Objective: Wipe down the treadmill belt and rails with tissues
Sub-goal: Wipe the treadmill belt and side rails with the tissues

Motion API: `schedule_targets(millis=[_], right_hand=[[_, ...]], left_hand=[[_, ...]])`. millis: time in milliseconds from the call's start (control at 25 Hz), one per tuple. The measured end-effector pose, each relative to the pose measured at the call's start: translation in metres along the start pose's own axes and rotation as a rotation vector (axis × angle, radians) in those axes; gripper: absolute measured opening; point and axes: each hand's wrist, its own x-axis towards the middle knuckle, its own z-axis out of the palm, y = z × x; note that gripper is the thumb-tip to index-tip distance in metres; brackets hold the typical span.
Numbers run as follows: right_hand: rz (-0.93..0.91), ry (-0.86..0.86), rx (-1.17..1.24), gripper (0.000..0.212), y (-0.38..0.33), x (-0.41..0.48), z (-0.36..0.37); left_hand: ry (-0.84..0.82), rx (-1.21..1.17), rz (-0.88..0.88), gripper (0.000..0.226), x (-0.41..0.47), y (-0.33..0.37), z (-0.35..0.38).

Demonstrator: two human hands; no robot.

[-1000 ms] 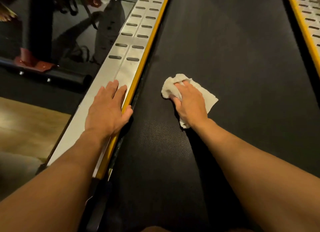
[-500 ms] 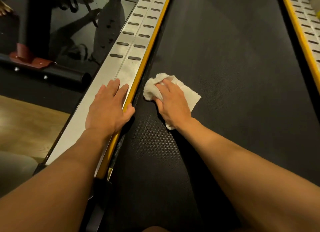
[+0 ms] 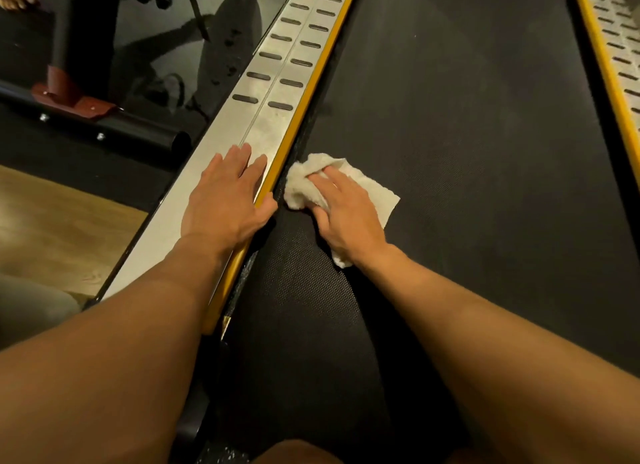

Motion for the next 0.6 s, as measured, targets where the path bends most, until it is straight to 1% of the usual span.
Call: schedule_targets(millis=[40, 80, 120, 200, 280, 360, 400, 480, 600], right_hand=[[0.079, 0.037, -0.032, 0.043, -0.008, 0.004, 0.002], [0.095, 0.057, -0.045, 0.043, -0.014, 0.005, 0.002], [0.060, 0.056, -0.034, 0.043, -0.017, 0.001, -0.001], [-0.092, 0.020, 0.034, 0.043, -0.014, -0.021, -0.011], [-0.222, -0.083, 0.092, 0.043, -0.015, -0.055, -0.019], [-0.301, -0.150, 0.087, 0.044, -0.011, -0.072, -0.021], [-0.303, -0.153, 0.068, 0.045, -0.011, -0.069, -0.021], [-0.222, -0.148, 0.033, 0.047, -0.014, -0.048, -0.019], [-0.100, -0.063, 0.036, 0.045, -0.029, -0.029, -0.014]], left_hand=[[0.002, 0.010, 0.002, 0.061, 0.000, 0.000, 0.001], [0.004, 0.014, 0.004, 0.060, 0.001, -0.001, 0.001], [0.000, 0.014, 0.007, 0.060, 0.001, -0.001, 0.001], [-0.009, 0.011, 0.004, 0.060, 0.001, -0.001, 0.001], [-0.012, 0.015, 0.003, 0.061, 0.000, -0.001, 0.001], [-0.015, 0.030, -0.004, 0.063, 0.000, -0.002, 0.000], [-0.023, 0.034, -0.004, 0.063, 0.000, -0.002, 0.000], [-0.030, 0.027, -0.006, 0.063, 0.000, 0.002, 0.000], [-0.024, 0.021, -0.028, 0.061, -0.001, 0.006, -0.002]])
